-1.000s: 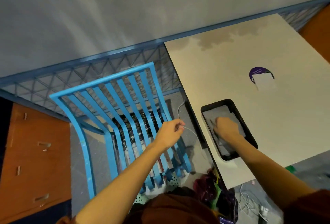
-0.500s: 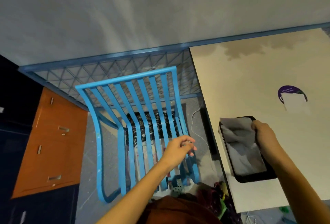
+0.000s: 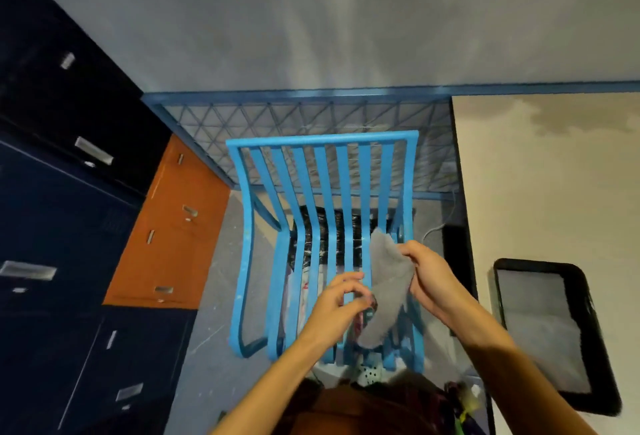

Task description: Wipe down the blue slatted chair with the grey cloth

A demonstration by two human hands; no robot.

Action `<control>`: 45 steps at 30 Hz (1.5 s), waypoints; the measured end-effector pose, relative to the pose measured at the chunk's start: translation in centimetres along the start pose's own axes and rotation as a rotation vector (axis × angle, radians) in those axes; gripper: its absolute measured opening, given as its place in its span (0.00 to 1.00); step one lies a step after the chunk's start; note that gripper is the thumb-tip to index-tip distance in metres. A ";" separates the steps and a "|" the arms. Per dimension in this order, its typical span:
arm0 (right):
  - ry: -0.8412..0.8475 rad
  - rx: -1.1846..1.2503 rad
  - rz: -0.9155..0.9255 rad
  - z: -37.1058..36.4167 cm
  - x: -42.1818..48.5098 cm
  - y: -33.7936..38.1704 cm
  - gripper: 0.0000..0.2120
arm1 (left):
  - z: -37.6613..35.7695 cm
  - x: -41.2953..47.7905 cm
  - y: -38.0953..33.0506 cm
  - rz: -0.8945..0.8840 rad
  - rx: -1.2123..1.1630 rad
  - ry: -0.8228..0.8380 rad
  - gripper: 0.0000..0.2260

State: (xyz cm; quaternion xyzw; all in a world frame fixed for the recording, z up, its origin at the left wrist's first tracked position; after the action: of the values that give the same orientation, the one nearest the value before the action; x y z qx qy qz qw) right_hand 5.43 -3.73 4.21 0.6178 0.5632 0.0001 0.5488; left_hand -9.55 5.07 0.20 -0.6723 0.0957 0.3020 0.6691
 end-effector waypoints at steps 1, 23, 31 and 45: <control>0.047 -0.036 0.001 -1.0 0.5 -0.1 0.09 | 0.7 -0.8 0.5 0.012 -0.028 -0.025 0.07; 0.133 -0.220 0.066 -21.6 7.4 -5.3 0.11 | 23.5 -9.5 4.5 -0.233 -0.011 -0.468 0.09; 0.267 -0.289 -0.119 -31.0 10.0 -9.4 0.10 | 32.6 -11.5 3.5 -0.380 0.208 -0.558 0.03; 0.312 -0.560 -0.018 -32.8 12.2 -11.8 0.15 | 32.5 -11.0 7.7 -0.258 -0.604 -0.570 0.11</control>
State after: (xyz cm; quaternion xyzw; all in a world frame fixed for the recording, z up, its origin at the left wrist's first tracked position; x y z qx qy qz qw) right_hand -18.64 24.20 1.71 0.4301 0.6241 0.2452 0.6044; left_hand -31.47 32.51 2.10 -0.7342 -0.2701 0.4039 0.4742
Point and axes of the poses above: each hand's wrist, its own x-axis towards the middle knuckle, its own z-axis out of the back of the hand, y = z × x, the point moved 2 cm from there along x, towards the middle knuckle, and after that the axes turned 10 degrees about y, right-handed, at the moved point
